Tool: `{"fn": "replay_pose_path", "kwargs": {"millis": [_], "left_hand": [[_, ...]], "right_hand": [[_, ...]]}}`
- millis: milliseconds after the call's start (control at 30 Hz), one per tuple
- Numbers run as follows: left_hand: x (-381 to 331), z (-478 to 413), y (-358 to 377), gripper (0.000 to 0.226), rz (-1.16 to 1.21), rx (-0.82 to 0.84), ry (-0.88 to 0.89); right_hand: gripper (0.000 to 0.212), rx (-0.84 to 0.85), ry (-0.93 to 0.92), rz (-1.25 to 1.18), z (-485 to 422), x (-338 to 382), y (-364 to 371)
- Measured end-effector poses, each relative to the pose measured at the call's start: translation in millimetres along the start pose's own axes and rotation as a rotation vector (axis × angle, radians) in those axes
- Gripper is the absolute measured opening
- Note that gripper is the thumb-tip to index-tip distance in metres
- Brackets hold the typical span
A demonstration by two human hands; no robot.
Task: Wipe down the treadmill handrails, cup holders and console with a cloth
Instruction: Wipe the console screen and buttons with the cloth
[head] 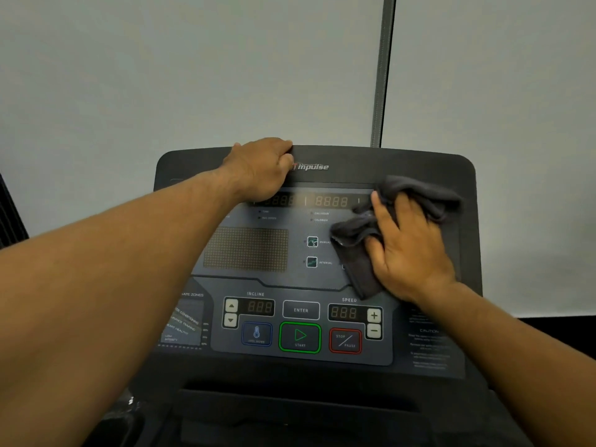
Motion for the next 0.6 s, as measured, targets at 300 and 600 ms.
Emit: {"fn": "replay_pose_path", "kwargs": {"millis": [300, 600], "left_hand": [[17, 22, -8, 0.024, -0.042, -0.097, 0.006], [103, 72, -11, 0.021, -0.045, -0.143, -0.197]], "right_hand": [[0.066, -0.066, 0.146, -0.103, -75, 93, 21], [0.064, 0.002, -0.080, -0.084, -92, 197, 66]]}}
Point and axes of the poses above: each hand's wrist, its own z-axis away from the middle knuckle, its own y-axis out of the palm, x = y × z, the point moved 2 cm from there along -z, towards the middle knuckle, and after that the axes turned 10 degrees about -z, right-handed, at the moved point
